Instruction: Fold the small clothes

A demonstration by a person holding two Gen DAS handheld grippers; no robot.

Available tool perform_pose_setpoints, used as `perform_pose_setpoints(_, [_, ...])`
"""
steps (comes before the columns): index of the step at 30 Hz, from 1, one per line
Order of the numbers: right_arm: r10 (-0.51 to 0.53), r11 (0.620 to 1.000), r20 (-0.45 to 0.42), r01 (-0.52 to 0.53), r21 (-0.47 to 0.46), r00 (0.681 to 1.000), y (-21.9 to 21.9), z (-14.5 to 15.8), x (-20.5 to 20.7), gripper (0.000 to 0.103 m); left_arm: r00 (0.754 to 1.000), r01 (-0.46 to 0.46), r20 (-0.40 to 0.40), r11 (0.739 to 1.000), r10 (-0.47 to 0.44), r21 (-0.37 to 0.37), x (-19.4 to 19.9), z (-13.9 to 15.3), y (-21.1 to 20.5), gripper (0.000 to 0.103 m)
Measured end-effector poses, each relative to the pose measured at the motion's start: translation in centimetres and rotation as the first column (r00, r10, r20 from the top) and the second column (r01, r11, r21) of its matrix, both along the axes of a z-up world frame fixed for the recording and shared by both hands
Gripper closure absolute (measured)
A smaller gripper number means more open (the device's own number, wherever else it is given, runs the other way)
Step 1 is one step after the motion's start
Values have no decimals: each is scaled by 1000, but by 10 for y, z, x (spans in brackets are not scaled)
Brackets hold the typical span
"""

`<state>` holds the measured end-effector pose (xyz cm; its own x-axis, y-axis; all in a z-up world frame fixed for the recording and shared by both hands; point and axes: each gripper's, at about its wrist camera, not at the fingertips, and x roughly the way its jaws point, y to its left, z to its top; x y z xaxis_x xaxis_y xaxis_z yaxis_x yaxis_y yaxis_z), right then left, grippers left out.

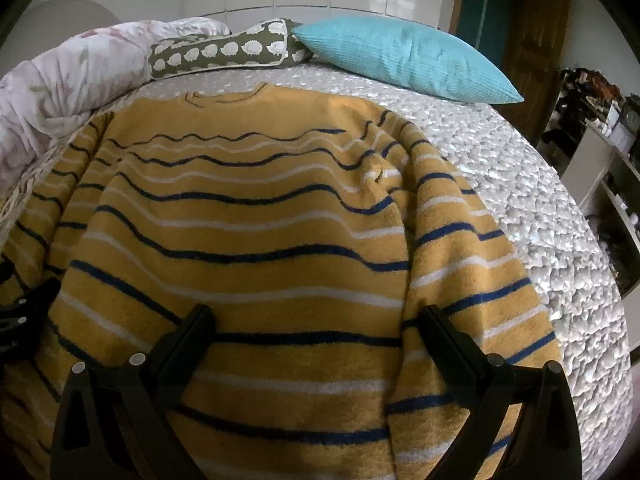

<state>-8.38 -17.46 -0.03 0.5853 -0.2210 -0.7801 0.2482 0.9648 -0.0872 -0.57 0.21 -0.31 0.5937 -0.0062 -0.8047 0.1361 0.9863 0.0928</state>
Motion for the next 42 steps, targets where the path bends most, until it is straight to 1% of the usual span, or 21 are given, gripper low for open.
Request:
perform_pose_setpoints(3, [1,1000,1,-1,3,1000,-1,0,0,0,1000,-19,-4,999,19,28,-3,5,-2,0])
perform_pose_setpoints(5, [2,1000,1,-2,8,1000,-1,-1,0,0,1000,-19,-24,1000,19,-1,-8,13,-2,19])
perform_pose_setpoints(6, [2,1000,1,-2,11,1000,-2,-1,0,0,999,-8,-42,999,6,-35,-12,18,-1,38])
perform_pose_setpoints(7, [2,1000,1,-2,13,1000,-2,-1,1,0,998,2,-63,997,-7,-72,-16,25,2,44])
perform_pose_setpoints(10, [2,1000,2,-2,18,1000,-3,-1,1,0,998,12,-50,976,-23,-218,-31,58,32,45])
perform_pose_setpoints(11, [2,1000,3,-2,21,1000,-3,-1,1,0,999,-4,-33,974,-4,-225,-35,65,42,45])
perform_pose_setpoints(13, [3,1000,5,-3,23,1000,-4,-1,0,0,998,-62,0,976,64,-208,-40,78,74,40])
perform_pose_setpoints(16, [3,1000,5,-3,21,1000,-3,-1,0,0,987,-159,-3,976,160,-151,-42,78,125,40])
perform_pose_setpoints(18, [2,1000,5,-3,19,1000,-3,-1,0,0,982,-191,-27,969,189,-159,-45,72,148,42])
perform_pose_setpoints(19, [2,1000,4,-2,18,1000,-3,-1,0,0,982,-189,-39,964,185,-187,-47,70,155,47])
perform_pose_setpoints(21, [1,1000,2,-1,12,1000,-3,-1,0,0,987,-160,-63,951,149,-263,-51,64,162,51])
perform_pose_setpoints(24, [0,1000,-2,0,2,1000,-1,-1,1,0,994,-95,-84,940,71,-327,-55,53,150,51])
perform_pose_setpoints(27, [0,1000,-3,0,-3,1000,0,-1,1,0,993,-48,-116,951,13,-306,-54,36,134,51])
perform_pose_setpoints(28, [0,1000,-3,0,-4,1000,0,-1,1,0,992,-32,-129,954,-7,-297,-53,29,128,59])
perform_pose_setpoints(29, [-1,1000,-4,0,-5,1000,0,-1,1,0,991,-22,-136,956,-19,-294,-54,25,124,70])
perform_pose_setpoints(30, [-1,1000,-4,1,-7,1000,0,-1,1,0,989,-9,-145,956,-35,-294,-56,23,120,96])
perform_pose_setpoints(33, [-2,1000,-6,2,-14,1000,1,-1,1,0,992,-13,-121,945,-28,-326,-61,33,128,97])
perform_pose_setpoints(35, [-2,1000,-7,2,-18,1000,1,-1,1,0,994,-49,-108,935,11,-351,-60,45,148,98])
perform_pose_setpoints(37, [-2,1000,-9,2,-21,1000,1,-1,2,0,994,-107,-63,953,93,-284,-52,59,171,98])
perform_pose_setpoints(39, [-3,1000,-10,2,-23,1000,1,-1,2,0,983,-181,-27,963,179,-200,-38,70,198,98])
perform_pose_setpoints(42, [-2,1000,-10,2,-23,1000,1,-1,2,0,949,-312,8,944,314,-111,-9,77,243,98])
